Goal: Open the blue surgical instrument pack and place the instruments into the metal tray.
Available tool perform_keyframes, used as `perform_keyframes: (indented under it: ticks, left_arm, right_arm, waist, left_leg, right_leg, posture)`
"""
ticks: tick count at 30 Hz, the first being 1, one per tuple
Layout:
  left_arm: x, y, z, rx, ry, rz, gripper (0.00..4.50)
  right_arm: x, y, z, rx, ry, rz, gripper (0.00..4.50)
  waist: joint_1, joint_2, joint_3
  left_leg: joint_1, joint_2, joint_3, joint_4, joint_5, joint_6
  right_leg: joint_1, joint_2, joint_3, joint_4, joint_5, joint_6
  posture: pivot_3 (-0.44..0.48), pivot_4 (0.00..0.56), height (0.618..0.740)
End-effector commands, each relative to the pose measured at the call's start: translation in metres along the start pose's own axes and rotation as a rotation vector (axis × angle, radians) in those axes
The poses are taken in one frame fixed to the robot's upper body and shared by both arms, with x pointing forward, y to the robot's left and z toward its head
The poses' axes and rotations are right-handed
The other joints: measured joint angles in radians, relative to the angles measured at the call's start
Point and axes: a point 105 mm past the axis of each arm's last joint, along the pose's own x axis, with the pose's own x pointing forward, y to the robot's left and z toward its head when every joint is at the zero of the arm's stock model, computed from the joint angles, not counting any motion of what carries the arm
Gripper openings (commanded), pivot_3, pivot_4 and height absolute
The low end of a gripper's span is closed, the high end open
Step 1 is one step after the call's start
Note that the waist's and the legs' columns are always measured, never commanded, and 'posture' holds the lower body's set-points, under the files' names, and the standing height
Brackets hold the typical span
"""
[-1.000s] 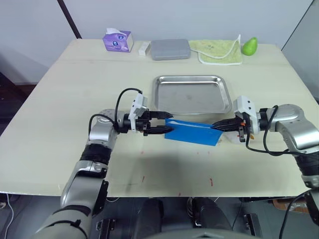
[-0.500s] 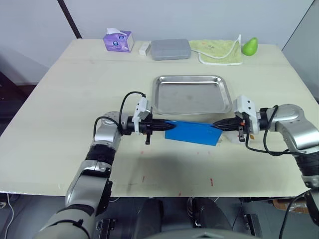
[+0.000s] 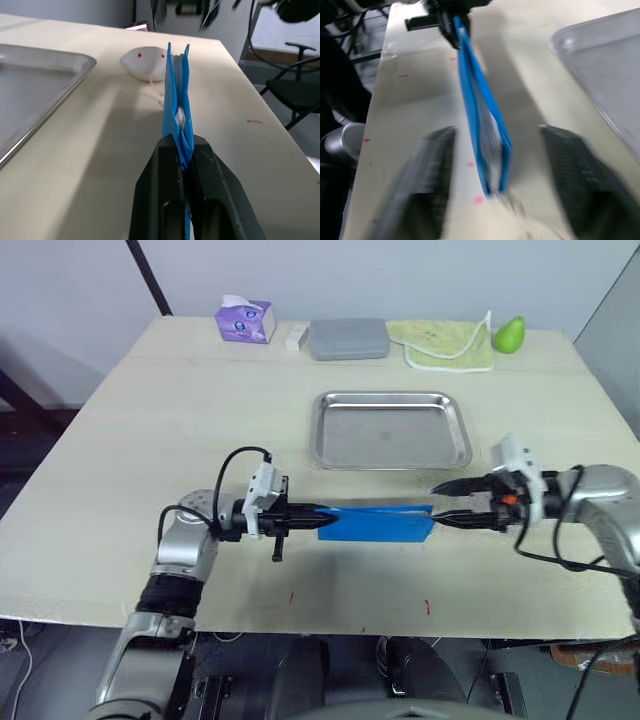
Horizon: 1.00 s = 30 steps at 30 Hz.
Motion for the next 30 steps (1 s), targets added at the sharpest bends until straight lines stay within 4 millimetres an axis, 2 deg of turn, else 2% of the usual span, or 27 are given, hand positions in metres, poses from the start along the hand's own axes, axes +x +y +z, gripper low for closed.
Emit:
perform_keyframes:
  ticks: [1,3,6,13,18,22,30]
  left_arm:
    - [-0.008,-0.005,0.005,0.021,0.001,0.015,0.0]
    - [-0.007,-0.007,0.005,0.017,-0.002,0.016,0.0]
    - [-0.005,-0.009,0.004,0.015,-0.006,0.017,0.0]
    - [-0.004,-0.007,0.002,0.009,-0.004,0.009,0.0]
    - [-0.003,-0.007,-0.002,0.007,-0.005,0.003,0.0]
    - [0.0,-0.008,-0.004,0.01,-0.006,-0.009,0.0]
    - [0.002,-0.009,-0.007,0.012,-0.003,-0.021,0.0]
  right_arm:
    - [-0.037,0.021,0.019,-0.017,-0.051,-0.007,4.4]
    - [-0.056,0.038,0.026,-0.015,-0.065,-0.03,4.4]
    - [-0.068,0.052,0.03,-0.02,-0.068,-0.079,4.4]
    - [-0.083,0.068,0.034,-0.003,-0.059,-0.188,4.4]
    - [-0.084,0.072,0.037,0.013,-0.065,-0.203,4.4]
    - [-0.076,0.057,0.029,-0.008,-0.043,-0.292,4.4]
    - [-0.046,0.01,-0.02,0.049,0.135,-0.388,4.4]
  waist:
    - [0.005,0.0,0.0]
    - [0.011,0.001,0.0]
    - [0.011,0.001,0.0]
    - [0.012,0.001,0.0]
    - [0.012,0.001,0.0]
    - [0.012,0.001,0.0]
    - [0.013,0.001,0.0]
  left_leg:
    - [0.0,0.0,-0.001,0.0,0.0,0.0]
    - [-0.001,0.0,-0.001,-0.001,0.0,0.0]
    - [0.0,0.0,-0.001,-0.001,0.0,0.0]
    - [0.001,0.0,-0.001,-0.001,0.0,0.0]
    - [0.001,0.0,-0.002,-0.001,0.0,0.0]
    - [0.001,0.0,-0.002,-0.001,0.0,0.0]
    - [0.001,-0.001,-0.002,0.0,0.0,0.0]
  right_leg:
    - [0.0,0.0,0.0,0.0,0.0,0.0]
    - [0.0,0.001,0.0,-0.001,0.0,0.0]
    - [0.0,0.001,0.0,-0.001,0.0,0.0]
    - [0.003,0.001,0.0,-0.001,0.0,0.0]
    - [0.003,0.001,0.0,-0.001,0.0,0.0]
    - [0.003,0.001,0.0,-0.002,0.0,0.0]
    - [0.003,0.001,0.001,-0.002,0.0,0.0]
  posture:
    - [0.0,0.15,0.738]
    - [0.0,0.15,0.738]
    - [0.0,0.15,0.738]
    - [0.0,0.15,0.738]
    - [0.0,0.15,0.738]
    - [0.0,0.15,0.738]
    - [0.0,0.15,0.738]
